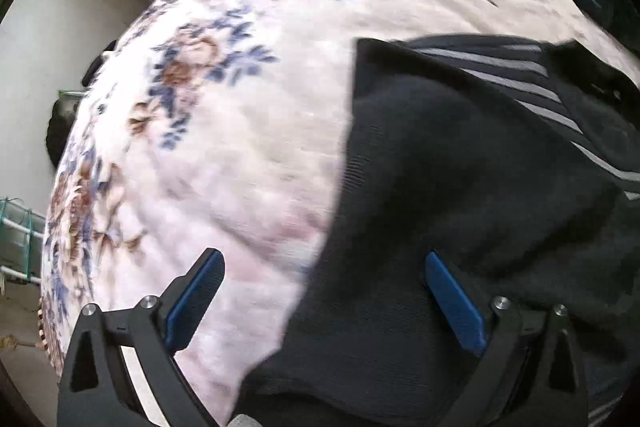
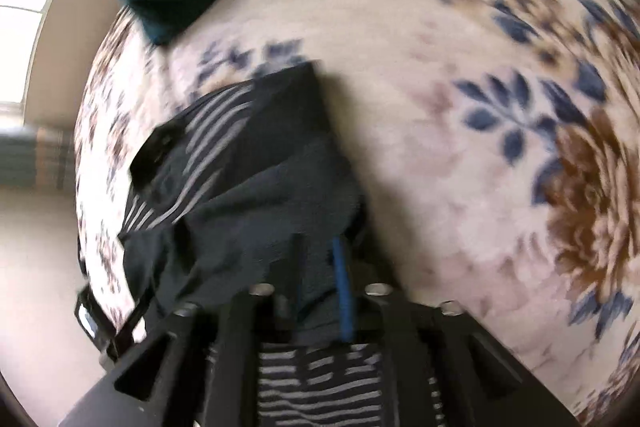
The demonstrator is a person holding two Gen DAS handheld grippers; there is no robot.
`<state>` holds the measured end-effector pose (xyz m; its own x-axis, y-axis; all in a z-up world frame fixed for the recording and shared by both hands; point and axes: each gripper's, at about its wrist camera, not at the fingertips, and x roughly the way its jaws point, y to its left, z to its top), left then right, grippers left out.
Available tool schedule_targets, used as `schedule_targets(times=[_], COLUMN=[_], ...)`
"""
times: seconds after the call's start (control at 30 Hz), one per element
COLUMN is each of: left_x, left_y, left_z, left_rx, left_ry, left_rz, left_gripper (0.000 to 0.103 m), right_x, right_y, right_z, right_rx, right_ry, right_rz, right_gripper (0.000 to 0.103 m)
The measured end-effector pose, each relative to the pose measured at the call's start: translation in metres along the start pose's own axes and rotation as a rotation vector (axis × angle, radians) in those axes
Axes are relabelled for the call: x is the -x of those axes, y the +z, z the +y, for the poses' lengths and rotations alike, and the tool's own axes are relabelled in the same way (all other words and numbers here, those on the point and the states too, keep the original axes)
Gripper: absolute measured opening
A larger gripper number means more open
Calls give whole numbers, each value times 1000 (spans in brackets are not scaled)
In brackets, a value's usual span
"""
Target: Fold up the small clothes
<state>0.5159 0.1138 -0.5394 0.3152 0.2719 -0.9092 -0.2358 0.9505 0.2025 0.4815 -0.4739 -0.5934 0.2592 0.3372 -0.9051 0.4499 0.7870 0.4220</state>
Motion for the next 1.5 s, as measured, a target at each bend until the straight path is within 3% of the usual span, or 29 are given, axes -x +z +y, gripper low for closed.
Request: schedule_targets(times=[0.03, 0.13, 0.33, 0.43, 0.57, 0.63, 0.73, 0.83, 0.97, 1.07, 1.17, 1.27, 1.37, 1.5], left_x=[-3, 0, 21, 2, -13, -8, 12, 36, 46, 44, 40, 26, 13, 13], left_y=[1, 2, -11, -17, -20, -17, -15, -12, 0, 14, 21, 20, 16, 9], left_z=[7, 22, 11, 8, 29, 32, 29, 19, -9, -40, -68, -92, -97, -92], left_rx=[27, 97, 52, 30, 112, 114, 92, 85, 54, 10, -54, -132, -152, -165], left_ry=[-9, -43, -61, 12, -59, -50, -36, -87, -136, -160, -183, -147, -134, -127], left_rz=[9, 36, -14, 8, 22, 23, -6, -47, -59, -59, -60, -41, -15, -27], left_gripper=[103, 103, 103, 103, 103, 103, 103, 103, 103, 103, 103, 103, 103, 103], right_x=[-1, -16, -93, -137, -176, -167, -118, -72, -63, -67, -68, -61, -41, -32], right_y=[0, -1, 4, 9, 13, 23, 44, 62, 90, 95, 82, 56, 22, -32], right_z=[11, 59, 144, 188, 224, 214, 174, 122, 84, 95, 107, 92, 56, 11], right_rx=[30, 161, 353, 471, 631, 583, 423, 310, 287, 354, 419, 347, 187, -132], right_ry=[17, 23, 30, -9, -101, -116, -70, -104, -185, -188, -221, -194, -228, -82], right_rz=[7, 50, 167, 215, 272, 242, 136, 25, 40, 101, 141, 158, 97, 92], right_gripper=[61, 61, 61, 61, 61, 61, 61, 61, 61, 61, 61, 61, 61, 61])
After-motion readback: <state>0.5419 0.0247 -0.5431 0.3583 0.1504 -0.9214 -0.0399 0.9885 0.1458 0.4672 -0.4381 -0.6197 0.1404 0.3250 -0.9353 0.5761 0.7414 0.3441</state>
